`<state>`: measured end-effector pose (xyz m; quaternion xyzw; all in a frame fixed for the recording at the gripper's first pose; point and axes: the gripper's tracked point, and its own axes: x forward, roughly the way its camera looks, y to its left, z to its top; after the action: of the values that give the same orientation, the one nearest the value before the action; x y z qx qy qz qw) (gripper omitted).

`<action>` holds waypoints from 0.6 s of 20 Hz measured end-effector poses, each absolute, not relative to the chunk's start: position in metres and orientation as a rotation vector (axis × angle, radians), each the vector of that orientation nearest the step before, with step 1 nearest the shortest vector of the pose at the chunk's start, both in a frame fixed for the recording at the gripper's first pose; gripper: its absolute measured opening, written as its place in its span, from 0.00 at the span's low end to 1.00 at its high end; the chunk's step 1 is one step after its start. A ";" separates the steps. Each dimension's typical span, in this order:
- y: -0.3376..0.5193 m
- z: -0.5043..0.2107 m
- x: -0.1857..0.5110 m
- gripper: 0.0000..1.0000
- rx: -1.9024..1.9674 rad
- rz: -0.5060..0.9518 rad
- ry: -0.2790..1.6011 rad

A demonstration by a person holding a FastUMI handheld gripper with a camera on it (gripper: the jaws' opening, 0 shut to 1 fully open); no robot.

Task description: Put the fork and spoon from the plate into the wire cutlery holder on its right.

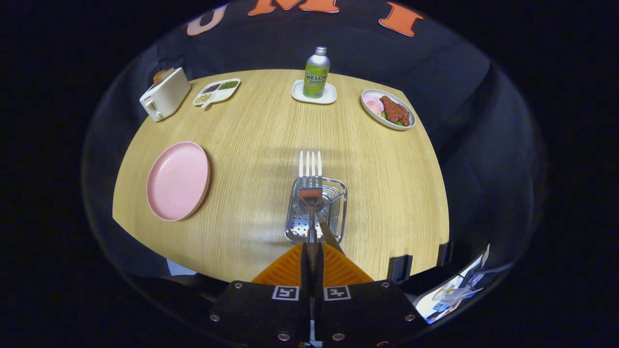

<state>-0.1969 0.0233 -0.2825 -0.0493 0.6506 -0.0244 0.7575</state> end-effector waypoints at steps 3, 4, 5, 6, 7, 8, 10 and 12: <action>0.017 -0.285 -0.206 0.05 -0.149 -0.044 1.471; 0.014 -0.287 -0.209 0.05 -0.167 -0.045 1.489; 0.012 -0.285 -0.213 0.05 -0.180 -0.044 1.513; 0.012 -0.286 -0.217 0.04 -0.189 -0.038 1.532; 0.011 -0.290 -0.219 0.05 -0.195 -0.030 1.547; 0.012 -0.292 -0.219 0.04 -0.197 -0.025 1.554; 0.012 -0.295 -0.217 0.06 -0.198 -0.013 1.553; 0.015 -0.295 -0.213 0.08 -0.185 -0.004 1.540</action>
<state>-0.2129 0.0151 -0.2947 -0.0837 0.6952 -0.0018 0.7139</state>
